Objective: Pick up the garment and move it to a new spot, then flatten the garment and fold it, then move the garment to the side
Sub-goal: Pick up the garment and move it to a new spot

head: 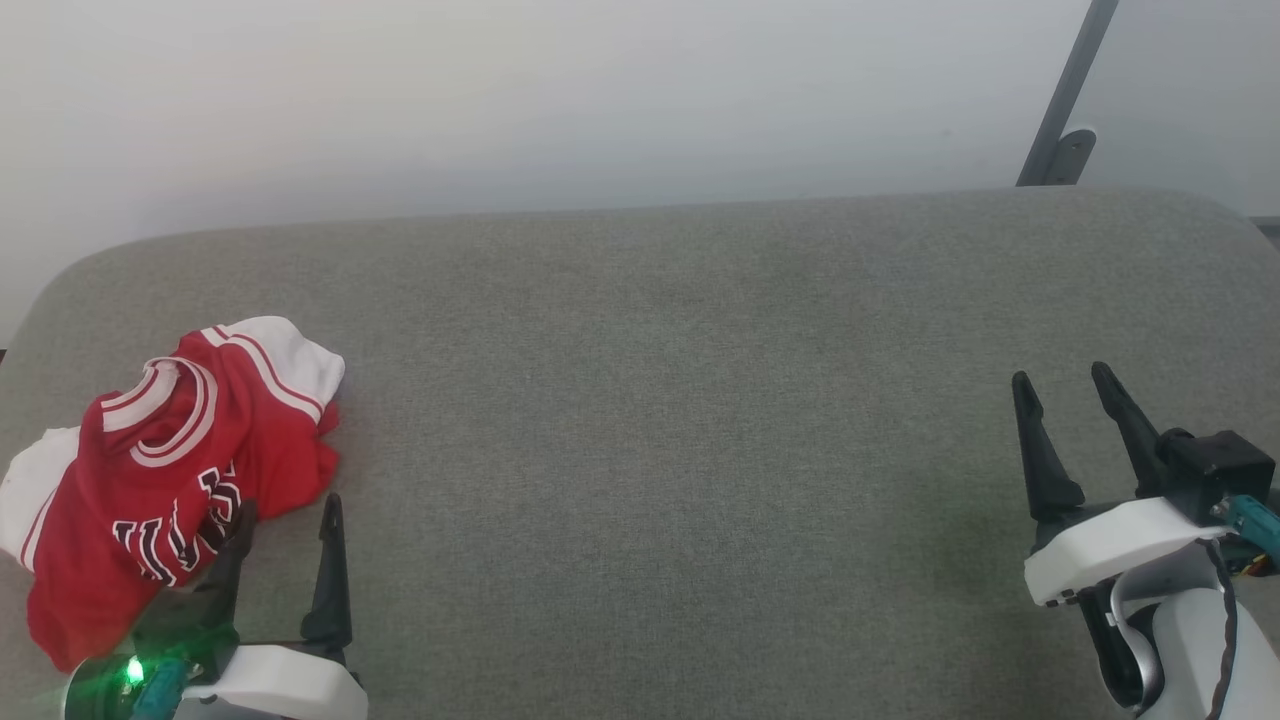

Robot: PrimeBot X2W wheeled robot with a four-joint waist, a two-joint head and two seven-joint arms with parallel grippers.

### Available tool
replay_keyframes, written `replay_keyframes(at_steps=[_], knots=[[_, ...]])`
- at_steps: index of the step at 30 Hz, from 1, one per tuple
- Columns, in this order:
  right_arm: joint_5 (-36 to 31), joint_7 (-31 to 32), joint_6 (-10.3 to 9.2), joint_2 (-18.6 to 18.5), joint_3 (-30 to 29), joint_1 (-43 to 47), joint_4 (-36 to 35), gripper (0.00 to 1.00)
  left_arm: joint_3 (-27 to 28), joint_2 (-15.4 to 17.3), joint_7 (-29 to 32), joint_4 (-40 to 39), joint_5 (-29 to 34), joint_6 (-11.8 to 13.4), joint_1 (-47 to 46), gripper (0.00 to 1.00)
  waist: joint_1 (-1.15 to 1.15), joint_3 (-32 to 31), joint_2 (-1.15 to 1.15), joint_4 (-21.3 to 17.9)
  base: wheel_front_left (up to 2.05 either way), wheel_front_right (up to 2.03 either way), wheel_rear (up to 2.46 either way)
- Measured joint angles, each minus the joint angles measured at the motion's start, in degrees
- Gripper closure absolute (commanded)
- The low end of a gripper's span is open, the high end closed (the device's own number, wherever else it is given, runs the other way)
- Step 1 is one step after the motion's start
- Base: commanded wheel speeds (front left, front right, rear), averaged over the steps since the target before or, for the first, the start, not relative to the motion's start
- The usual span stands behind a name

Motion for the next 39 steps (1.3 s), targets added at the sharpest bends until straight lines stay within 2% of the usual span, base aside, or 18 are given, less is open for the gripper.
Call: replay_keyframes(at_steps=[8, 13, 28, 35, 39], knots=[[-1.44, -0.74, 0.01, -0.12, -0.37, 0.09, -0.29, 0.0, 0.77, -0.68, -0.64, 0.87, 2.16, -0.62, -0.41, 0.0, 0.0, -0.22, 0.0, 1.17, 0.0, 0.0, 0.0], [-0.94, -0.75, 0.01, -0.15, 0.25, 1.33, -0.32, 0.0, 0.7, -1.44, -0.64, 1.56, 2.19, -1.0, -0.67, 0.0, 0.0, -0.58, 0.0, 4.79, 0.0, 0.0, 0.0], [0.2, -0.75, 0.03, 1.26, 5.59, 2.11, 0.83, 0.0, 1.82, -2.8, -0.65, 2.3, 3.05, 0.47, 0.95, 0.0, 0.0, -1.54, 0.0, 19.92, 0.0, 0.0, 0.0], [0.67, -0.75, 0.03, 0.82, 6.7, 2.64, 1.2, 0.0, 1.22, -3.12, -0.65, 1.3, 2.85, 1.11, 1.27, 0.0, 0.0, -1.55, 0.0, 27.02, 0.0, 0.0, 0.0], [0.68, -0.75, 0.04, 0.89, 9.93, 0.95, 2.13, 0.0, 1.97, -3.22, -0.64, 0.0, 1.07, 2.25, 2.35, 0.0, 0.0, -0.89, 0.0, 29.86, 0.0, 0.0, 0.0]])
